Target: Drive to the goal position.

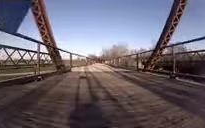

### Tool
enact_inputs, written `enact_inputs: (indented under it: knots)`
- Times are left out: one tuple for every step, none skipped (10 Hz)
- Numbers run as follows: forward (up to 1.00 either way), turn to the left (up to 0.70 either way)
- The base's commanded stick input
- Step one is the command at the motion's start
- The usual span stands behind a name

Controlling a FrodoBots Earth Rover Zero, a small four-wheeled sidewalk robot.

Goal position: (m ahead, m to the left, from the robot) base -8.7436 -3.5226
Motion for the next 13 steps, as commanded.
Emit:
enact_inputs:
  knots:
    - [0.70, 0.00]
    - [0.70, 0.00]
    - [0.70, 0.00]
    - [0.70, 0.00]
    - [0.70, 0.00]
    - [0.70, 0.00]
    - [0.70, 0.00]
    - [0.70, 0.00]
    - [0.70, 0.00]
    - [0.70, 0.00]
    - [0.70, 0.00]
    - [0.70, 0.00]
    - [0.70, 0.00]
